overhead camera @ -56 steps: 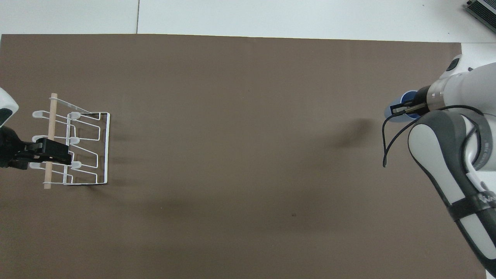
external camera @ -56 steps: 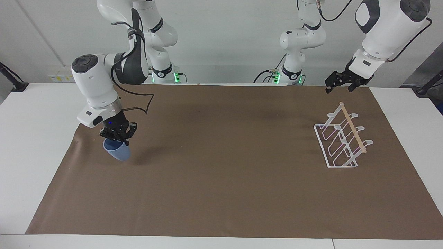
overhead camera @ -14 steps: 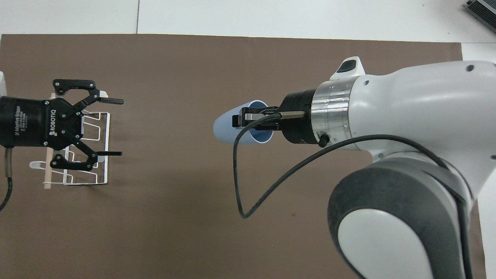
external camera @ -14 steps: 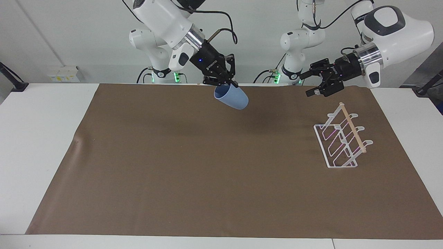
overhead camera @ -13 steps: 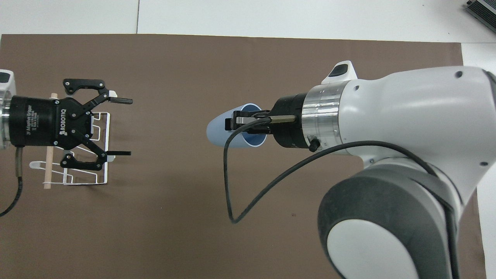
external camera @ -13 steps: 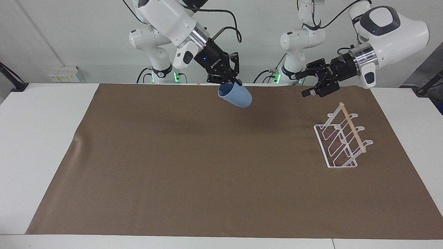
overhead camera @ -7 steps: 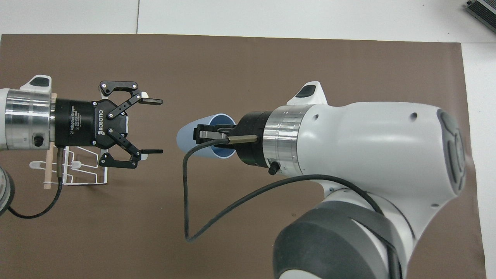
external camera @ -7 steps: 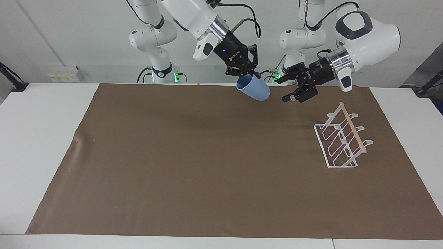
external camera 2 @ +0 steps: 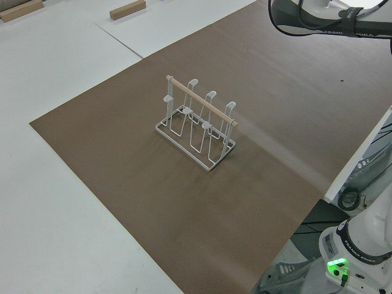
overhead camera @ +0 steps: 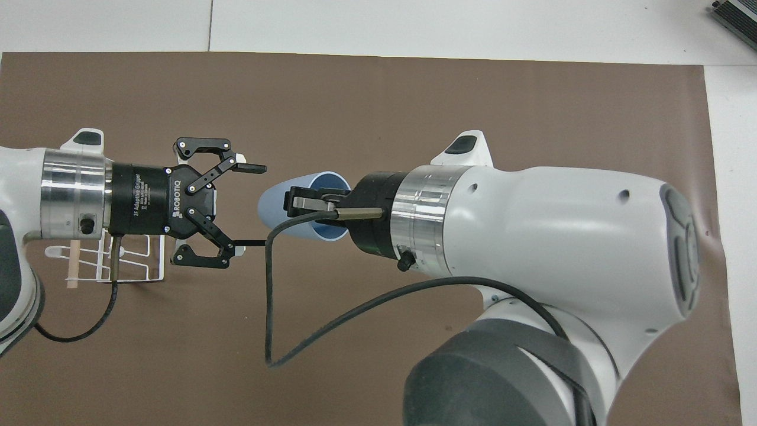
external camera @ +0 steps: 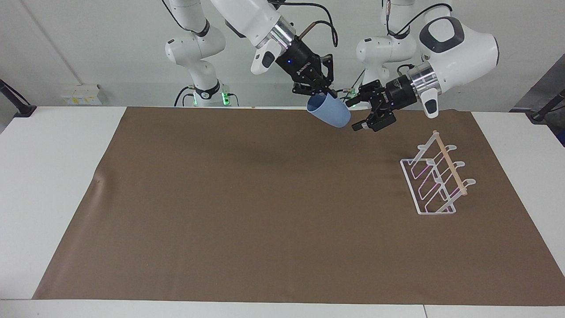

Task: Hang cup on cup holder
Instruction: 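Carry the cup toward the left gripper while the left gripper approaches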

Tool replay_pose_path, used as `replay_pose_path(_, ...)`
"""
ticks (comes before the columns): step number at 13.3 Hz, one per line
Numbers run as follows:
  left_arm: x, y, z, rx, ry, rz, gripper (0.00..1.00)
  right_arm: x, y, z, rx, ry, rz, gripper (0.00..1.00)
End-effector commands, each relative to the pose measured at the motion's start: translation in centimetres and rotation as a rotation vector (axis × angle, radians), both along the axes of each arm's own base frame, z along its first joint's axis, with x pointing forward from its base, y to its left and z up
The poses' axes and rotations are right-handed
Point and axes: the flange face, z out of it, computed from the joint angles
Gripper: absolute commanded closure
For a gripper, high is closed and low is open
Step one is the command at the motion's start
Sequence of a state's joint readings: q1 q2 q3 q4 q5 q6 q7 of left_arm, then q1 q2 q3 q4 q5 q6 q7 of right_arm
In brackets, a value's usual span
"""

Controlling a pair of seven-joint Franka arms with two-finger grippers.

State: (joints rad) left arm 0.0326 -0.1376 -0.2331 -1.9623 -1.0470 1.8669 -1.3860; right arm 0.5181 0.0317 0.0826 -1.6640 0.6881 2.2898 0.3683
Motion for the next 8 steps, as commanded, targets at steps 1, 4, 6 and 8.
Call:
replay_pose_path(1,-1.1,-0.2,0.2,-0.001,-0.004,0.028,0.0,-0.7,-0.3,0.2,0.026,0.012,-0.021,1.0)
replay_pose_path(4,-1.4,-1.8,0.3,0.002,-0.021,0.033,0.0,-0.7,-0.3,0.2,0.026,0.012,-0.021,1.0)
replay_pose_path(6,-2.0,-3.2,-0.1,0.012,-0.036,0.045,0.0,-0.7,-0.3,0.2,0.026,0.012,-0.021,1.0)
replay_pose_path(8,-2.1,-3.5,-0.3,0.017,-0.034,0.062,0.0,-0.7,-0.3,0.2,0.026,0.012,-0.021,1.0)
